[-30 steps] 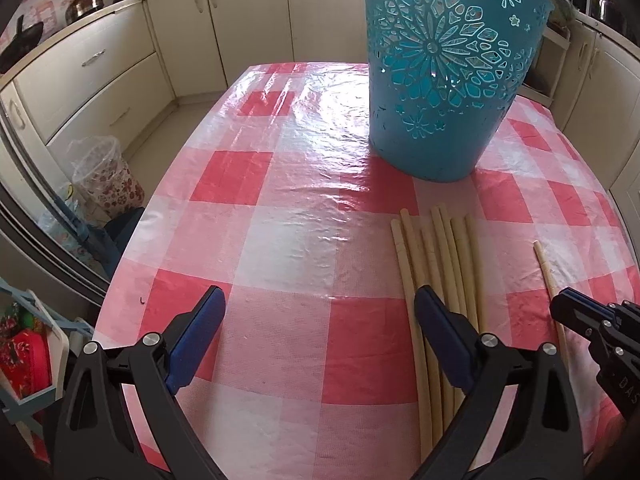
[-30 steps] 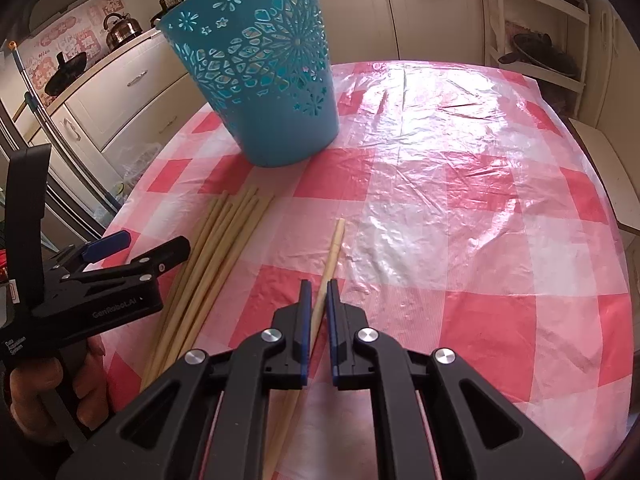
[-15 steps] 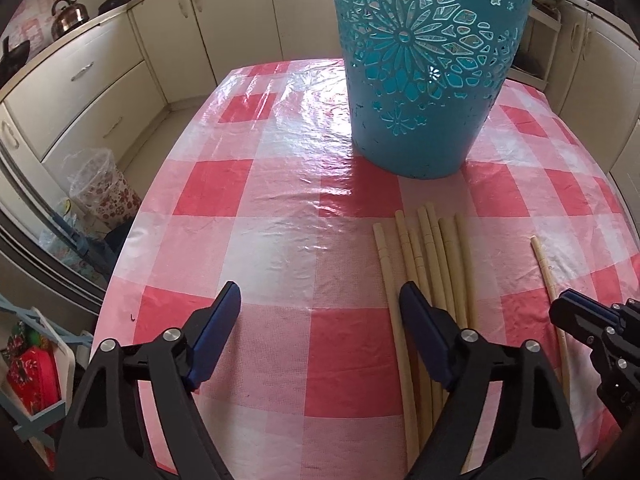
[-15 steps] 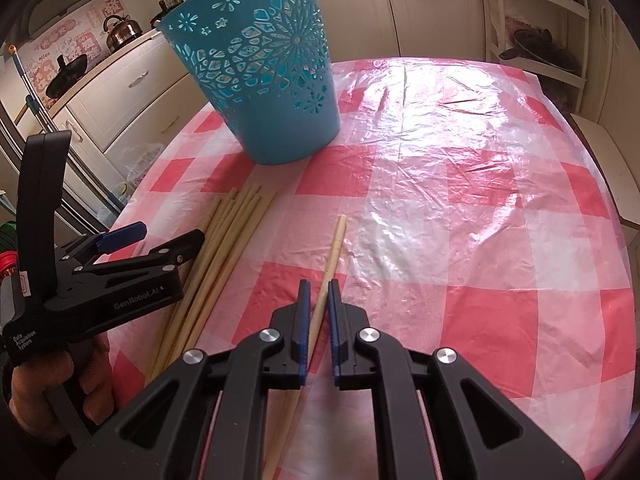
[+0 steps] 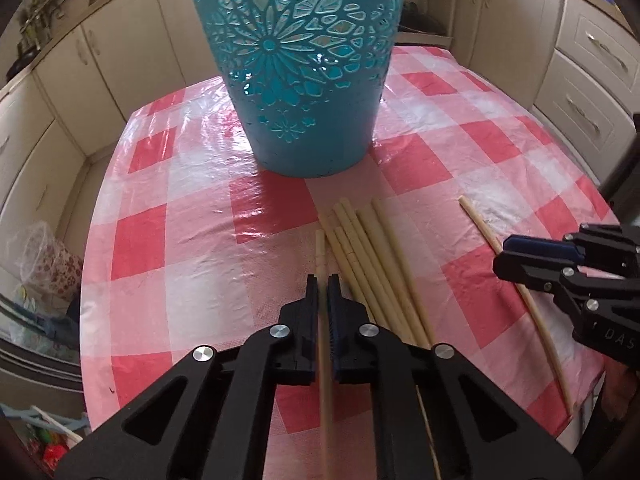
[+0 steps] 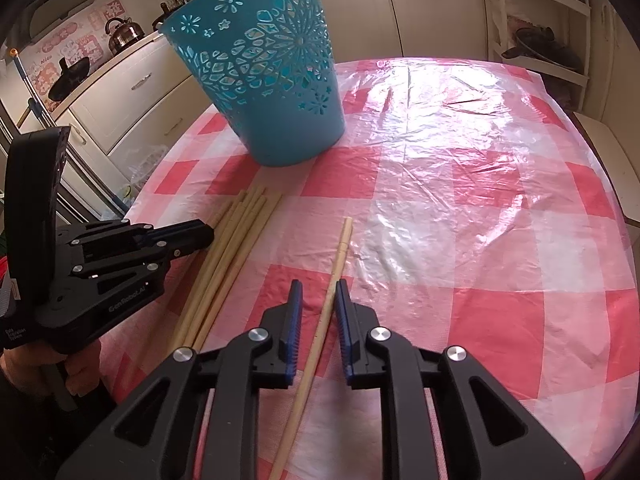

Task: Organize utensils
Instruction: 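Move the left tool to the stick bundle and grasp one stick, then lift the stick with the left tool and drop it into the basket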

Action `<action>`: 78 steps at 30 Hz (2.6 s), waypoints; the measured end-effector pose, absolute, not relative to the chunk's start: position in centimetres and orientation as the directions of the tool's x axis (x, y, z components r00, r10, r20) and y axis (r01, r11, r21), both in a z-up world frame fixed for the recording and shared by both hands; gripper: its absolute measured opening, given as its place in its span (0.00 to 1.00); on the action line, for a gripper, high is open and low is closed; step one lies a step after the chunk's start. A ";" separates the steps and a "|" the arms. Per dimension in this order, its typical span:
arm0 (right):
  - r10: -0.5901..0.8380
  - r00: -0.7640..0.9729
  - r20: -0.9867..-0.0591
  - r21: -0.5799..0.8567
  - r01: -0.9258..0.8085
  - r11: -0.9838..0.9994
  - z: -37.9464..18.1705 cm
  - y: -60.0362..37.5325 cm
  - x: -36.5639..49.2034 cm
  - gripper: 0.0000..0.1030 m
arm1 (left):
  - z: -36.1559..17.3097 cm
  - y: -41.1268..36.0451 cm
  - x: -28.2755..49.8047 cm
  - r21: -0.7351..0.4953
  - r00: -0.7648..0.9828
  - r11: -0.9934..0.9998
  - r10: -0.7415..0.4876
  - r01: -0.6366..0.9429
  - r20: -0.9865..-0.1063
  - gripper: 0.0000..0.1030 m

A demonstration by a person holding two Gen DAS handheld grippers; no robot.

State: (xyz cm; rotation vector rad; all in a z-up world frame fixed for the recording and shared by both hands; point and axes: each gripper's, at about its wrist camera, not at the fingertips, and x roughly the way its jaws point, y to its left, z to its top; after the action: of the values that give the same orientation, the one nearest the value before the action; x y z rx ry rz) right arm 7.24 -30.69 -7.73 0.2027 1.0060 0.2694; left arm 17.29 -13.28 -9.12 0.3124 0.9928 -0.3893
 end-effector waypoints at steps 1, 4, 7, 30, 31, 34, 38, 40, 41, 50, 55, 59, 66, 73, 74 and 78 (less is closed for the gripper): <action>0.316 0.506 -0.802 0.293 -0.128 0.948 -7.7 -30.7 7.3 0.17 | -9.1 -13.5 17.1 0.102 0.487 0.873 -0.166 0.477 -0.858 0.05; 0.319 0.505 -0.802 0.296 -0.128 0.947 -7.7 -30.8 7.3 0.17 | -9.0 -13.3 17.1 0.121 0.479 0.865 -0.149 0.487 -0.865 0.05; 0.317 0.506 -0.802 0.294 -0.129 0.947 -7.7 -30.8 7.3 0.17 | -8.9 -12.7 17.4 0.125 0.486 0.892 -0.116 0.435 -0.866 0.07; 0.285 0.529 -0.800 0.235 -0.162 0.959 -7.6 -29.6 7.3 0.28 | -8.6 -13.0 15.6 0.167 0.540 0.926 -0.045 0.338 -0.841 0.05; 0.284 0.530 -0.799 0.233 -0.163 0.959 -7.6 -29.5 7.3 0.28 | -8.4 -12.9 15.5 0.166 0.542 0.927 -0.047 0.337 -0.839 0.05; 0.282 0.533 -0.798 0.229 -0.166 0.959 -7.6 -29.5 7.3 0.28 | -7.7 -12.6 15.1 0.148 0.548 0.933 -0.061 0.329 -0.834 0.05; 0.278 0.536 -0.797 0.222 -0.169 0.960 -7.6 -29.4 7.2 0.28 | -5.7 -11.5 14.6 0.070 0.556 0.946 -0.124 0.315 -0.822 0.05; 0.278 0.537 -0.797 0.220 -0.171 0.960 -7.6 -29.3 7.2 0.29 | -3.8 -10.4 14.2 -0.002 0.576 0.951 -0.189 0.310 -0.795 0.05; 0.278 0.537 -0.797 0.219 -0.172 0.960 -7.6 -29.3 7.2 0.29 | -2.8 -9.9 13.9 -0.033 0.589 0.950 -0.220 0.310 -0.778 0.05; 0.277 0.538 -0.796 0.218 -0.173 0.961 -7.7 -29.3 7.2 0.29 | 7.4 -7.7 13.1 -0.207 0.721 0.926 -0.375 0.314 -0.583 0.05; 0.280 0.538 -0.795 0.222 -0.172 0.960 -7.7 -29.3 7.1 0.29 | 12.1 -8.5 14.1 -0.238 0.797 0.920 -0.390 0.313 -0.461 0.05; 0.285 0.538 -0.794 0.228 -0.171 0.958 -7.7 -29.4 7.1 0.30 | 14.7 -9.8 16.7 -0.239 0.850 0.927 -0.365 0.291 -0.381 0.05; 0.306 0.535 -0.787 0.253 -0.171 0.952 -7.7 -29.8 7.1 0.31 | 16.1 -12.1 23.1 -0.268 0.901 0.934 -0.314 0.237 -0.298 0.05; 0.329 0.530 -0.781 0.279 -0.174 0.944 -7.6 -30.0 7.2 0.35 | 13.6 -13.8 28.3 -0.290 0.931 0.943 -0.245 0.164 -0.270 0.05; 0.331 0.530 -0.780 0.282 -0.174 0.943 -7.7 -30.0 7.1 0.35 | 13.2 -14.0 28.7 -0.291 0.935 0.944 -0.234 0.154 -0.266 0.05; 0.343 0.528 -0.777 0.296 -0.175 0.939 -7.7 -30.0 7.1 0.38 | 11.2 -14.4 30.1 -0.284 0.942 0.951 -0.203 0.125 -0.267 0.05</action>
State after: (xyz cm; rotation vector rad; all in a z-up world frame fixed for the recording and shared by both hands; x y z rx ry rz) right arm 7.10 -29.99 -7.66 0.1899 0.9674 0.3118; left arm 30.12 -14.44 11.18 -0.2672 0.2990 -0.1691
